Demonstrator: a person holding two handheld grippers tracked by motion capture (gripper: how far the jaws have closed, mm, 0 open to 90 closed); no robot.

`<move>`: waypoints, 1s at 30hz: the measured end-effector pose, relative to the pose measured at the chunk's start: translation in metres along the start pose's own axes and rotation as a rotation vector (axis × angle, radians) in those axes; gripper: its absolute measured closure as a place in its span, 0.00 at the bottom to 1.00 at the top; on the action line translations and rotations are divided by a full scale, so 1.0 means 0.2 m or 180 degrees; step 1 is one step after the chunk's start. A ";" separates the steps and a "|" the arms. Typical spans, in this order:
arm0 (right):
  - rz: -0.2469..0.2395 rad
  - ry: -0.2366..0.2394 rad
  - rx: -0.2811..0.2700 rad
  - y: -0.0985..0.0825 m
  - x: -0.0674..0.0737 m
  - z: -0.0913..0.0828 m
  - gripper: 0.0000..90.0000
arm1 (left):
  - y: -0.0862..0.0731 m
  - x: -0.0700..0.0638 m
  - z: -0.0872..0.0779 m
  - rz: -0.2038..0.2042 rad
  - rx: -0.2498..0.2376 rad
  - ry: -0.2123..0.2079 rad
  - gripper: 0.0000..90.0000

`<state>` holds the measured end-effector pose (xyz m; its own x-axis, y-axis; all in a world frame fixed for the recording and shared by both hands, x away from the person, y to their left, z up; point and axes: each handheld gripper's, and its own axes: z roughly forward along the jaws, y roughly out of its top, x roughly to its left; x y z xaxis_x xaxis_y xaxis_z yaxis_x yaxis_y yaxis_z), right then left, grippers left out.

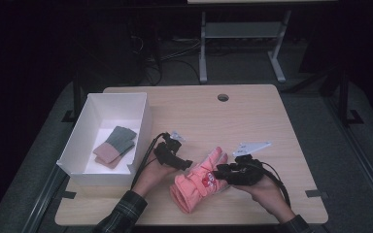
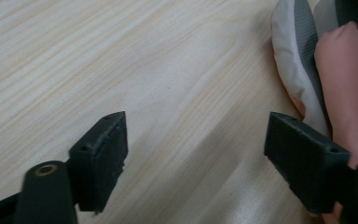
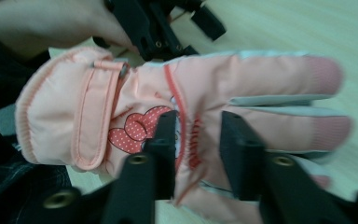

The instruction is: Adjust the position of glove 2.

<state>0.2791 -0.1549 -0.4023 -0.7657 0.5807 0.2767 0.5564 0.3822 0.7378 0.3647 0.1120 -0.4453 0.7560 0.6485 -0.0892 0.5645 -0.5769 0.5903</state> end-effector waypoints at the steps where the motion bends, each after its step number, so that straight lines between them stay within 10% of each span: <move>1: -0.0002 -0.0042 -0.0029 -0.01 -0.01 -0.04 0.91 | 0.00 0.00 -0.01 -0.0003 -0.0013 0.0014 0.36; 3: -0.0013 -0.0065 -0.0018 -0.03 -0.01 -0.06 0.96 | 0.00 0.00 -0.03 -0.0039 -0.0074 -0.0042 0.44; 6: -0.0014 -0.0099 0.0007 -0.08 -0.01 -0.09 1.00 | 0.00 -0.01 -0.06 -0.0102 -0.0114 -0.0199 0.83; 10: 0.0016 -0.0112 0.0130 -0.16 -0.01 -0.10 1.00 | 0.00 -0.04 -0.08 -0.0060 -0.0032 -0.0328 1.00; 30: -0.0186 0.0067 0.0559 -0.26 0.07 0.14 1.00 | -0.12 -0.13 -0.08 -0.0153 0.0067 -0.0679 1.00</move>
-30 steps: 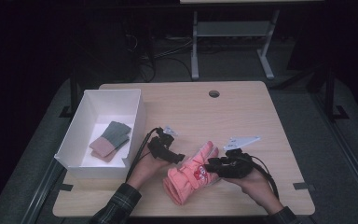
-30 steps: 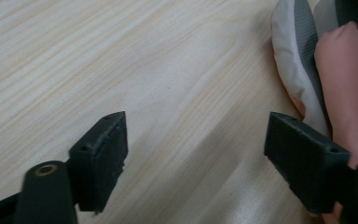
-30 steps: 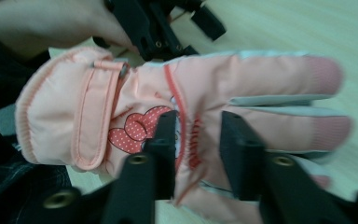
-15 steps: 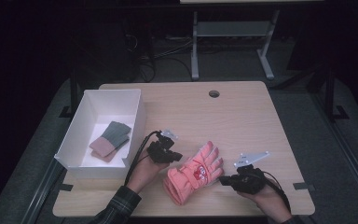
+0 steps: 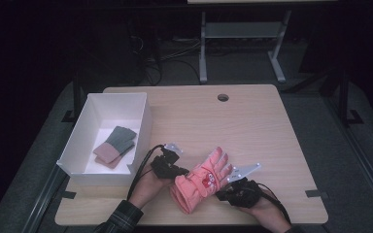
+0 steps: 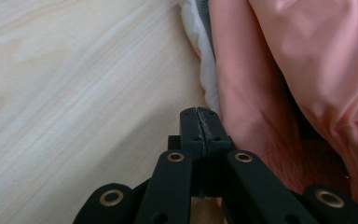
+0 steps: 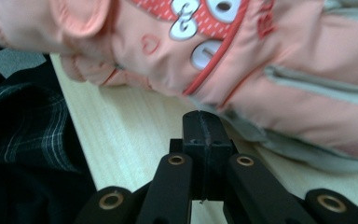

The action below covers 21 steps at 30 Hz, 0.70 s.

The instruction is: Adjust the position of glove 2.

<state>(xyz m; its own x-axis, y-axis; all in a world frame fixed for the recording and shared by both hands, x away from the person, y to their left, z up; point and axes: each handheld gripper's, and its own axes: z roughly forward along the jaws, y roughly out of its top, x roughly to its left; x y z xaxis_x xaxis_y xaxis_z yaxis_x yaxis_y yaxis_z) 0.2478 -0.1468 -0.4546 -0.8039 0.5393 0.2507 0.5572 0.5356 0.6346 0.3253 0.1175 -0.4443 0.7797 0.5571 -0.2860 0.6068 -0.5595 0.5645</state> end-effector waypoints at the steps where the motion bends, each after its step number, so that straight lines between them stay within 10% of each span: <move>1: 0.0027 0.0014 -0.0025 0.01 0.00 0.01 1.00 | 0.01 0.00 0.01 0.0014 0.0017 -0.0041 1.00; 21: 0.0229 -0.0235 -0.0089 -0.01 -0.14 -0.04 1.00 | 0.23 0.02 0.22 0.0078 -0.0054 -0.0270 1.00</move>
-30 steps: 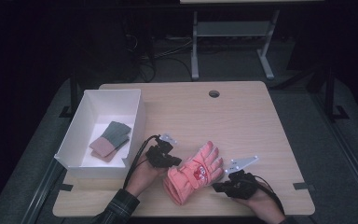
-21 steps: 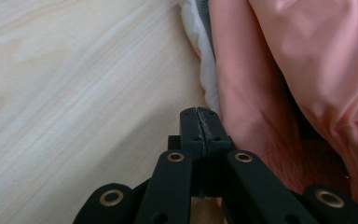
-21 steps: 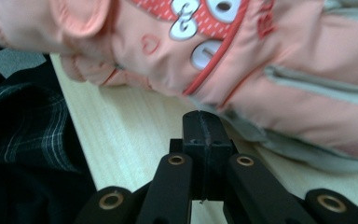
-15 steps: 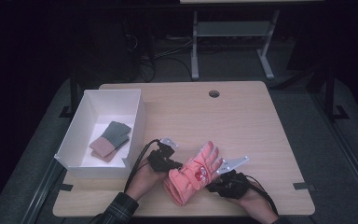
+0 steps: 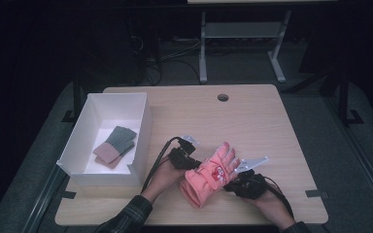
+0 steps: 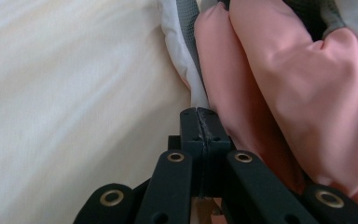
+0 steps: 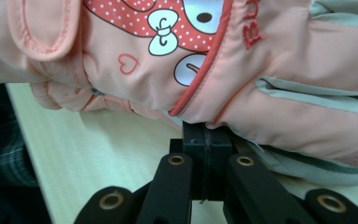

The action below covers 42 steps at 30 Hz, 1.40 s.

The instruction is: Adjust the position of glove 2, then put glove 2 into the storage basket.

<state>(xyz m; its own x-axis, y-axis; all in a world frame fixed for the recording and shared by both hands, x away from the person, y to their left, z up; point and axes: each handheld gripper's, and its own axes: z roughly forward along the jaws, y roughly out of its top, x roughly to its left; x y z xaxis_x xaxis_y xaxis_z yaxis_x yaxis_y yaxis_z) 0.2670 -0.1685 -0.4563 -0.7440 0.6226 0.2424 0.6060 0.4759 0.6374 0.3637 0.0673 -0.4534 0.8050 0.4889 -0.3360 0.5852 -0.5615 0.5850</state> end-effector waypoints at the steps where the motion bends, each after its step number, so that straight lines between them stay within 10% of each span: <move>1: 0.0036 -0.0026 0.0005 0.00 -0.02 -0.01 1.00 | 0.02 0.00 0.01 0.0018 0.0001 0.0000 1.00; 9: 0.0122 -0.0107 -0.0050 -0.02 -0.07 -0.08 1.00 | 0.03 0.02 -0.01 0.0050 0.0003 0.0097 1.00; 18: 0.0047 -0.0092 -0.0472 -0.01 -0.02 -0.25 1.00 | 0.03 0.03 -0.25 0.0044 -0.0184 0.0284 0.68; 28: -0.0039 -0.0116 -0.0507 0.09 -0.04 -0.13 1.00 | 0.15 -0.09 -0.36 0.0176 -0.0430 0.0076 0.39; 42: -0.0026 -0.0184 -0.0376 0.10 -0.03 -0.05 1.00 | 0.17 -0.16 -0.13 0.0178 -0.0164 -0.0115 0.23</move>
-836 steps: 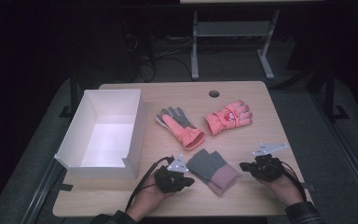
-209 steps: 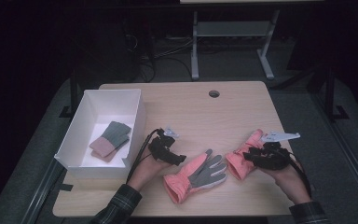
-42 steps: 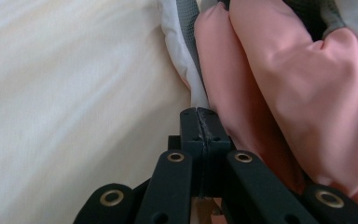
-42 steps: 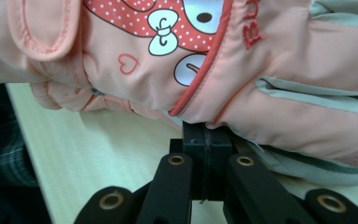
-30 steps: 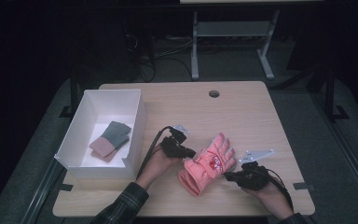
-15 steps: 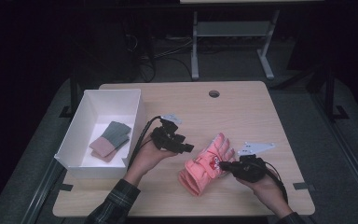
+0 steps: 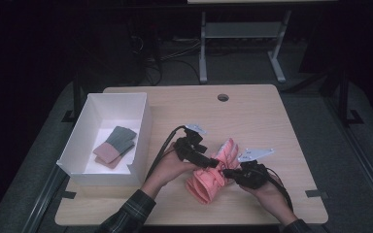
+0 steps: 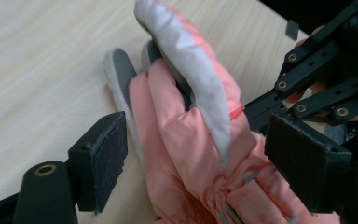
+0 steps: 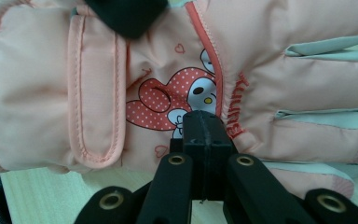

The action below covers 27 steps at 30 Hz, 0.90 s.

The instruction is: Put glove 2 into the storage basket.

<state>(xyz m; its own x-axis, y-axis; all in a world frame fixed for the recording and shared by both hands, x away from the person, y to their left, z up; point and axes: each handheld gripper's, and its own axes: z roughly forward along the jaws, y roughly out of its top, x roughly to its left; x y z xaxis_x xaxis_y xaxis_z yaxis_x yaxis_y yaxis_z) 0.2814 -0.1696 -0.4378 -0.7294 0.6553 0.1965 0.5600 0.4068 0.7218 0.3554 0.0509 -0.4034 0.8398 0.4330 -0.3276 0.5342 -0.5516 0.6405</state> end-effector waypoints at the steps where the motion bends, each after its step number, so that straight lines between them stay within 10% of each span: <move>1: 0.0003 -0.0003 0.0011 0.00 0.00 0.00 1.00 | -0.01 0.00 0.02 -0.0006 0.0020 -0.0004 0.23; 14: -0.0135 -0.0098 0.0108 -0.03 0.01 0.02 1.00 | -0.09 0.08 0.12 -0.0086 0.0219 -0.0014 0.20; 27: -0.0085 -0.0125 0.0218 -0.06 -0.02 0.06 1.00 | -0.12 0.14 0.21 -0.0279 0.0405 -0.0342 0.19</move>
<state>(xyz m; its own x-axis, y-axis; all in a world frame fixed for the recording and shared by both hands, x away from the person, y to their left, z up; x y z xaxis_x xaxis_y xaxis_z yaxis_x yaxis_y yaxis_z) 0.2825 -0.1705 -0.4557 -0.7291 0.6676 0.1508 0.5671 0.4660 0.6791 0.3697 0.0465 -0.4577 0.7914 0.4085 -0.4548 0.6080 -0.6039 0.5155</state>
